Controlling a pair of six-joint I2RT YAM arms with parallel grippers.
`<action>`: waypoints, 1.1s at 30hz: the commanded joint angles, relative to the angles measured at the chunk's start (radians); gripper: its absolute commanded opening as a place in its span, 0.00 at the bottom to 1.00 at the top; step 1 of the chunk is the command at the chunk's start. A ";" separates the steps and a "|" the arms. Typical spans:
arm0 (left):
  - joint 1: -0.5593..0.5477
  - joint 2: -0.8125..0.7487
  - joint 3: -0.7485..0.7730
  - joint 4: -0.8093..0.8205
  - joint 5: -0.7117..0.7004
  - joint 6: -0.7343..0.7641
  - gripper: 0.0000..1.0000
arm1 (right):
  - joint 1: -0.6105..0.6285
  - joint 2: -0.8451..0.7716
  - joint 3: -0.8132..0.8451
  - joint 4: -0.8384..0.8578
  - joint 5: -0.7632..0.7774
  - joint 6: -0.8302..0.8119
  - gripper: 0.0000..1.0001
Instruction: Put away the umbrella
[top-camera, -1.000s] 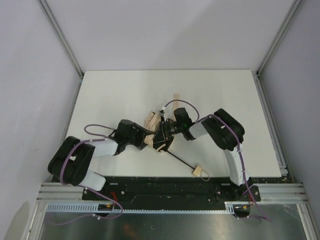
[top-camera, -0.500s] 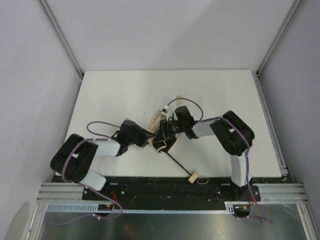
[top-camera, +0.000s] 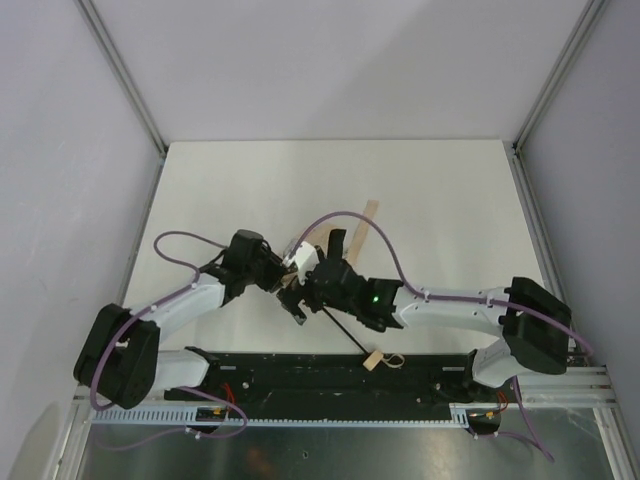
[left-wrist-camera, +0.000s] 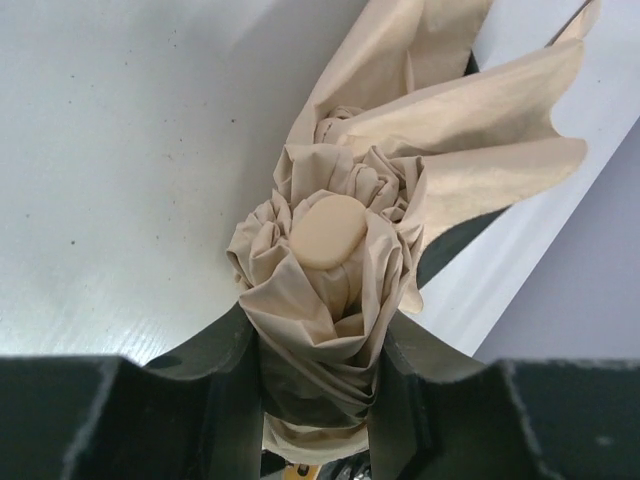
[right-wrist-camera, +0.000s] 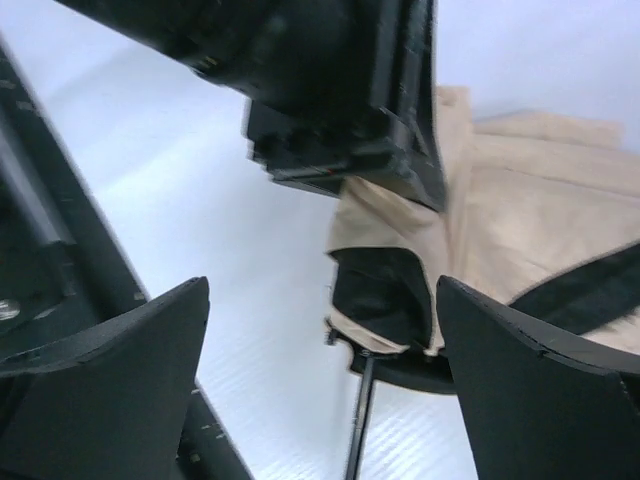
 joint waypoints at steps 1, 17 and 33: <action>0.020 -0.077 0.056 -0.129 0.027 0.006 0.00 | 0.073 0.034 0.004 0.009 0.403 -0.170 0.97; 0.023 -0.163 0.069 -0.191 0.103 -0.083 0.00 | 0.106 0.274 0.095 0.157 0.431 -0.216 0.92; 0.022 -0.212 0.136 -0.223 0.137 -0.086 0.00 | 0.056 0.317 0.098 0.177 0.481 -0.236 0.07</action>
